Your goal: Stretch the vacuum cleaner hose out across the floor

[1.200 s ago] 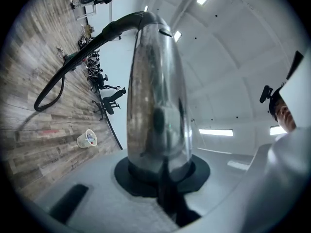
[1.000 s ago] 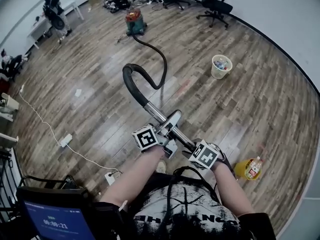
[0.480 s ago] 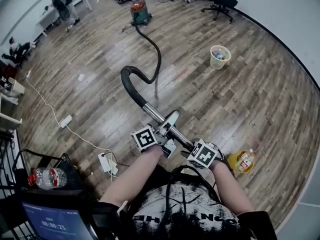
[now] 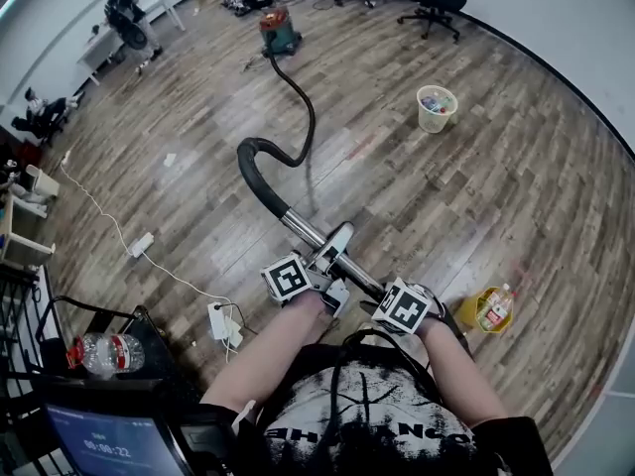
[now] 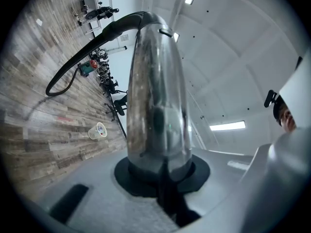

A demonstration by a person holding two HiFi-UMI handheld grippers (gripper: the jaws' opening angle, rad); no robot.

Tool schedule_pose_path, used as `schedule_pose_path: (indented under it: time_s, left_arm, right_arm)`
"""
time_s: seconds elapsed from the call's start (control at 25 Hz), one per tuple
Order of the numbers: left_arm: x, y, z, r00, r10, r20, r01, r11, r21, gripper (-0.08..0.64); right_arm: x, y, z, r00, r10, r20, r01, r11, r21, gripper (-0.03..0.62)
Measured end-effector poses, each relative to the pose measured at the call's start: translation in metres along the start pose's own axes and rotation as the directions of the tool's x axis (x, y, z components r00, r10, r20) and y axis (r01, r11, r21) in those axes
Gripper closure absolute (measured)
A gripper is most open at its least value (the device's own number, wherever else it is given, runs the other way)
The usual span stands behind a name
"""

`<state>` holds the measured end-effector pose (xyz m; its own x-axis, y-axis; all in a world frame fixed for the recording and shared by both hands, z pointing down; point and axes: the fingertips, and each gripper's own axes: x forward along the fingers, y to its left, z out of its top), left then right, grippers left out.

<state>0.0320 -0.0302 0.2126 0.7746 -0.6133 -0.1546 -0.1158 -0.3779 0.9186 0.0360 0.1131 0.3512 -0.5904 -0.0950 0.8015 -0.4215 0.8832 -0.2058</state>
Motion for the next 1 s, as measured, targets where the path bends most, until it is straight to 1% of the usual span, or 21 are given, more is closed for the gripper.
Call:
schedule_pose_path:
  time_s: [0.08, 0.16, 0.24, 0.44, 0.52, 0.6, 0.72, 0.76, 0.84, 0.88, 0.92, 1.0]
  left_arm:
    - [-0.009, 0.002, -0.006, 1.000, 0.018, -0.002, -0.018, 0.999, -0.028, 0.511]
    - [-0.020, 0.002, -0.010, 1.000, 0.026, -0.015, -0.027, 0.999, -0.024, 0.511]
    - [-0.034, 0.000, -0.014, 0.999, 0.027, -0.021, -0.028, 0.999, -0.037, 0.511]
    - [-0.067, 0.006, -0.026, 0.999, 0.001, -0.032, -0.003, 0.997, -0.072, 0.511]
    - [-0.084, 0.000, -0.032, 0.999, -0.015, -0.037, 0.012, 0.996, -0.093, 0.511]
    - [-0.107, -0.010, -0.041, 0.999, -0.033, -0.042, 0.028, 0.993, -0.111, 0.511]
    - [-0.131, -0.023, -0.054, 0.997, -0.062, -0.048, 0.056, 0.990, -0.131, 0.511]
    - [-0.134, -0.028, -0.059, 0.996, -0.078, -0.043, 0.070, 0.985, -0.156, 0.511]
    - [-0.142, -0.035, -0.075, 0.995, -0.094, -0.038, 0.085, 0.976, -0.203, 0.511]
    - [-0.147, -0.035, -0.082, 0.995, -0.088, -0.042, 0.078, 0.977, -0.198, 0.511]
    - [-0.151, -0.033, -0.086, 0.996, -0.068, -0.050, 0.059, 0.984, -0.169, 0.511]
    - [-0.157, -0.029, -0.088, 0.998, -0.015, -0.064, 0.011, 0.998, -0.063, 0.511]
  right_arm:
    - [0.002, 0.007, -0.002, 1.000, -0.013, -0.001, 0.013, 1.000, 0.002, 0.495]
    - [0.005, 0.019, -0.004, 1.000, -0.021, -0.005, 0.021, 1.000, 0.012, 0.495]
    - [0.010, 0.033, -0.003, 1.000, -0.027, -0.012, 0.028, 0.999, 0.019, 0.495]
    - [0.029, 0.065, -0.011, 0.998, -0.044, -0.040, 0.046, 0.998, 0.049, 0.496]
    - [0.033, 0.083, -0.012, 0.997, -0.063, -0.049, 0.066, 0.996, 0.062, 0.497]
    - [0.033, 0.107, -0.012, 0.992, -0.110, -0.058, 0.114, 0.991, 0.072, 0.499]
    - [0.034, 0.130, -0.021, 0.974, -0.206, -0.095, 0.214, 0.973, 0.081, 0.499]
    - [0.034, 0.134, -0.025, 0.967, -0.231, -0.107, 0.240, 0.968, 0.079, 0.499]
    - [0.033, 0.149, -0.038, 0.960, -0.248, -0.129, 0.260, 0.961, 0.088, 0.499]
    - [0.031, 0.156, -0.045, 0.959, -0.250, -0.136, 0.263, 0.960, 0.092, 0.502]
    - [0.029, 0.160, -0.049, 0.958, -0.252, -0.138, 0.266, 0.960, 0.091, 0.502]
    - [0.023, 0.164, -0.052, 0.957, -0.257, -0.133, 0.269, 0.960, 0.078, 0.502]
